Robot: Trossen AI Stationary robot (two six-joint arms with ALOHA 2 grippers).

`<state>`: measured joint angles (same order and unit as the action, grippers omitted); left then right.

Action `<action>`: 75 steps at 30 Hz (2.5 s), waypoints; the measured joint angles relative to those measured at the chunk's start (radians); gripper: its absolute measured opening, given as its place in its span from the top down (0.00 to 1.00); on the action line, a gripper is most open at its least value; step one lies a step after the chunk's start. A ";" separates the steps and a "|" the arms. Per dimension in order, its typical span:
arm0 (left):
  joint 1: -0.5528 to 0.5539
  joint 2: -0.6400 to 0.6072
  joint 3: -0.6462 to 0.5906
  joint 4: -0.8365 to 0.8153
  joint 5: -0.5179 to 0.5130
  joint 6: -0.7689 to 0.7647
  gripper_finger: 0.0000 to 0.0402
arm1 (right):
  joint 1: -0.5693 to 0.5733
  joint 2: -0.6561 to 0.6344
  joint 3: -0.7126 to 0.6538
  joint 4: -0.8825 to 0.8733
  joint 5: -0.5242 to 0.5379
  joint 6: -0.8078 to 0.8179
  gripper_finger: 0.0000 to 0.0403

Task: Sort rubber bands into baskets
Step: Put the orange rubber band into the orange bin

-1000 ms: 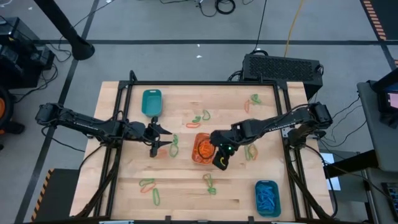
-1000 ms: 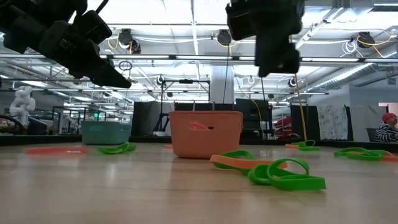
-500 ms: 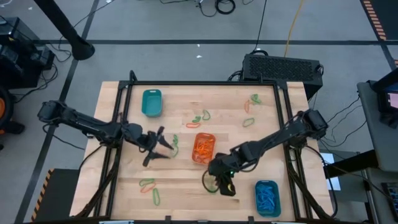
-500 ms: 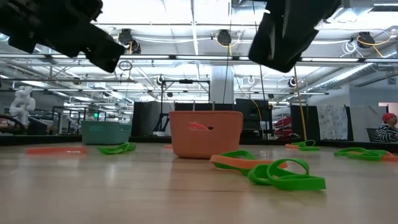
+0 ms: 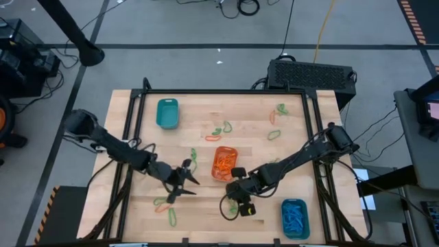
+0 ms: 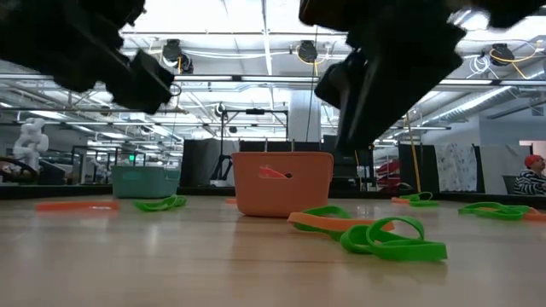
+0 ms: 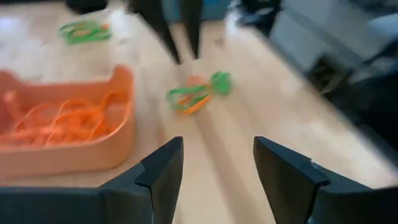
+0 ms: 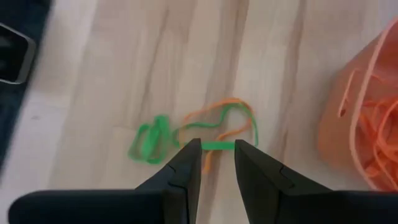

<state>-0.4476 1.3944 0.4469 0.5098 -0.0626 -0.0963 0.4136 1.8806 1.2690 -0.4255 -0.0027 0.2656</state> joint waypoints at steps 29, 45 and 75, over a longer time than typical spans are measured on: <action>0.008 0.070 0.058 -0.015 0.004 0.007 0.49 | 0.039 0.116 0.000 0.030 -0.043 -0.026 0.78; 0.008 0.070 0.063 -0.030 0.022 0.005 0.49 | 0.031 0.051 0.072 -0.208 0.062 -0.041 1.00; 0.008 0.070 0.063 -0.038 0.022 -0.003 0.49 | -0.134 0.064 0.396 -0.449 0.259 -0.095 1.00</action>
<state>-0.4400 1.4639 0.5098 0.4716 -0.0406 -0.0998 0.2799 1.9442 1.6653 -0.8749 0.2568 0.1711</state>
